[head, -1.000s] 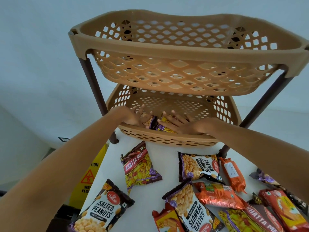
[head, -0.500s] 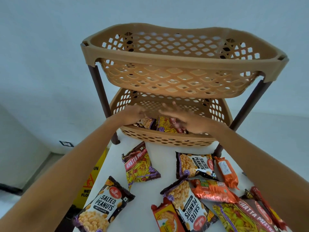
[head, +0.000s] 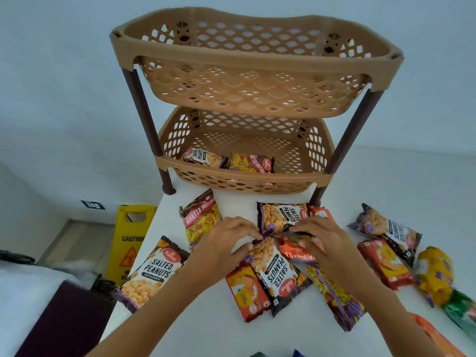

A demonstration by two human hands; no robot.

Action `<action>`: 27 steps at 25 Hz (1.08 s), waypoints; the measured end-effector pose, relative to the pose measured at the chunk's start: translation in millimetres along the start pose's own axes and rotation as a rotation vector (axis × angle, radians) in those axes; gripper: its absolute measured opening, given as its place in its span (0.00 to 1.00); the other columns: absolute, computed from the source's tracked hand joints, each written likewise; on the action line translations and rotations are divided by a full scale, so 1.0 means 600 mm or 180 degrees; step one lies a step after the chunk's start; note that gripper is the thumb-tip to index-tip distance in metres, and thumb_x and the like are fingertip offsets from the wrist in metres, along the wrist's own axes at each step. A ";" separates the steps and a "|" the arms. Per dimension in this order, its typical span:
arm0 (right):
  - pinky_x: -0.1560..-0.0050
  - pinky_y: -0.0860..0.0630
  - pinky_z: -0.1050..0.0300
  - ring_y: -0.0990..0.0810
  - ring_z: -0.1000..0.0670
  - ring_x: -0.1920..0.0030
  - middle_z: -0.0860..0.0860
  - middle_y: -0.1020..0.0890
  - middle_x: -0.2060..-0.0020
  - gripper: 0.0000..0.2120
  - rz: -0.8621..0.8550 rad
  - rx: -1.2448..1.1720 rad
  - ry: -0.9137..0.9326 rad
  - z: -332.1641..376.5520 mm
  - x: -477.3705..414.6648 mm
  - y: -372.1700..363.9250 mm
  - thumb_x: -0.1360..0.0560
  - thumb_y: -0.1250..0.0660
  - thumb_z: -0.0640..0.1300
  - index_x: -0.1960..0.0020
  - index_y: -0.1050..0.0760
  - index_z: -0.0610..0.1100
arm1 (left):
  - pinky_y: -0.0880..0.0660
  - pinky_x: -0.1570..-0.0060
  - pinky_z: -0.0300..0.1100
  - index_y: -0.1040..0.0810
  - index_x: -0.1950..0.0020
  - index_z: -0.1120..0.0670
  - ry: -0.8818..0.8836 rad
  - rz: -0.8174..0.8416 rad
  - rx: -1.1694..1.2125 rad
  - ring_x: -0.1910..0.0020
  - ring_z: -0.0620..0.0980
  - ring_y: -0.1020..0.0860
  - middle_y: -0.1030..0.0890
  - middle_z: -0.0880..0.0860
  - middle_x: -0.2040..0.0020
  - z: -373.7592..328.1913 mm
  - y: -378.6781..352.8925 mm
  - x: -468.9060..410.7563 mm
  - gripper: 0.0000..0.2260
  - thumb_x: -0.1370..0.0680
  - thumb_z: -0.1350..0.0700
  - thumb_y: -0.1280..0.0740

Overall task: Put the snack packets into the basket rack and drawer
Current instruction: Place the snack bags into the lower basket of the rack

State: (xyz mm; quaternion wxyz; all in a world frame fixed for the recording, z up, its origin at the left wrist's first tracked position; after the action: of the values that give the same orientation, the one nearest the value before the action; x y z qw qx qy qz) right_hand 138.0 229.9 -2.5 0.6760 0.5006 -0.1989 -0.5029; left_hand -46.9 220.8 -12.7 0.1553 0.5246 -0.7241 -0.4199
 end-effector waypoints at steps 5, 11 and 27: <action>0.37 0.31 0.52 0.31 0.49 0.35 0.52 0.27 0.36 0.24 0.0574 0.0335 -0.0304 -0.036 0.037 -0.035 0.26 0.32 0.46 0.32 0.31 0.49 | 0.36 0.34 0.43 0.30 0.32 0.45 -0.0251 0.0815 -0.0257 0.33 0.42 0.36 0.30 0.44 0.32 -0.019 -0.071 0.000 0.24 0.28 0.49 0.31; 0.35 0.35 0.52 0.32 0.46 0.34 0.50 0.26 0.35 0.29 0.0548 0.1008 -0.0303 -0.042 0.032 -0.041 0.28 0.30 0.51 0.29 0.34 0.49 | 0.42 0.33 0.46 0.33 0.33 0.43 -0.0817 0.1175 -0.1135 0.30 0.47 0.39 0.32 0.44 0.30 -0.030 -0.094 -0.027 0.29 0.32 0.43 0.28; 0.49 0.26 0.45 0.31 0.46 0.44 0.44 0.21 0.46 0.25 -0.1387 0.1014 -0.0668 -0.008 0.050 0.106 0.30 0.29 0.51 0.37 0.28 0.43 | 0.30 0.42 0.49 0.25 0.42 0.55 -0.0448 -0.0634 -0.0454 0.40 0.52 0.25 0.21 0.52 0.42 -0.073 0.082 -0.075 0.16 0.28 0.50 0.32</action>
State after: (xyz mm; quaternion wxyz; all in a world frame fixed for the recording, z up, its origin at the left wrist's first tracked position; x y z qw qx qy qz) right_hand 185.0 205.2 44.3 0.4406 0.5765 -0.2321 -0.6478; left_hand -30.8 246.4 61.1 0.0986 0.5508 -0.6459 -0.5193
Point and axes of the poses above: each hand's wrist, its own x-axis away from the middle knuckle, its own y-axis out of the back of the hand, z = x × y, the point moved 8 cm from there along -x, towards the middle knuckle
